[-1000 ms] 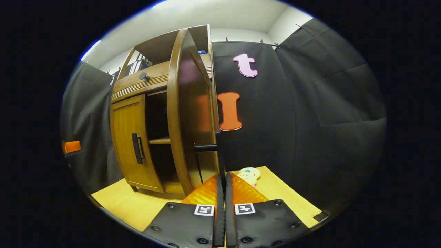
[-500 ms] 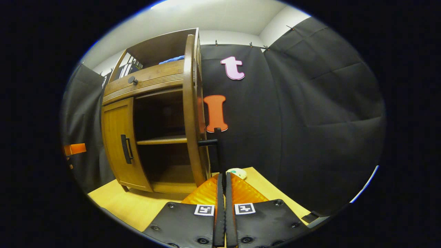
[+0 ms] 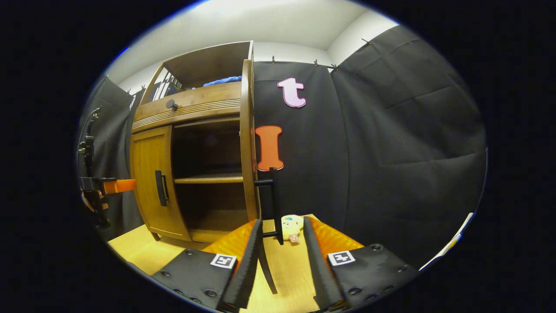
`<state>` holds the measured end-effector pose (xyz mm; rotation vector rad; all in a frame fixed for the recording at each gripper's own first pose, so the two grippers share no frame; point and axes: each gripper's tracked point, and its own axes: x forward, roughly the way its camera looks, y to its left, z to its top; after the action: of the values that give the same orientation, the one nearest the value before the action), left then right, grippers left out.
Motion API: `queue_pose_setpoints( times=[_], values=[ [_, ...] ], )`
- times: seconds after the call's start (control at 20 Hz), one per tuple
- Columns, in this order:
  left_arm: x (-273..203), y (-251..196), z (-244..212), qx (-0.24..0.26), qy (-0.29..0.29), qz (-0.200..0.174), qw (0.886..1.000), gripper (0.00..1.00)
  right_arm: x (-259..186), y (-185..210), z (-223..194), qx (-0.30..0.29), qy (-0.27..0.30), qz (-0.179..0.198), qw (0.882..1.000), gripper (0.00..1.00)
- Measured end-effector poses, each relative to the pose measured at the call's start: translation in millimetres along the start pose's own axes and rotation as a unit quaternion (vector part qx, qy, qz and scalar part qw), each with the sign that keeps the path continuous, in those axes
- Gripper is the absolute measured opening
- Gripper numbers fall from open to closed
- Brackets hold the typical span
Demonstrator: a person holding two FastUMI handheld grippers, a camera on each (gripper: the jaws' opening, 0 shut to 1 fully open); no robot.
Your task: Open the right door of the double-door shoe cabinet with the right hand, and open the left door with the left hand.
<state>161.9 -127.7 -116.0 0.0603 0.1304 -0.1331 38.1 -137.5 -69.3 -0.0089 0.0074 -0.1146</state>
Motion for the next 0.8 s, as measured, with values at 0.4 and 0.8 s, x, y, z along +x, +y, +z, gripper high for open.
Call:
queue_pose_setpoints(
  times=[0.4, 0.8],
  values=[
    [52.2, -1.0, -11.4, 0.014, 0.003, 0.005, 1.000, 0.92, -9.8, -8.8, 6.3, 0.000, -0.007, -0.022, 1.000, 0.84],
    [97.7, 5.8, -30.8, 0.011, 0.018, 0.016, 1.000, 0.92, -11.0, -11.4, 15.7, -0.020, -0.029, -0.049, 0.998, 0.98]
  ],
)
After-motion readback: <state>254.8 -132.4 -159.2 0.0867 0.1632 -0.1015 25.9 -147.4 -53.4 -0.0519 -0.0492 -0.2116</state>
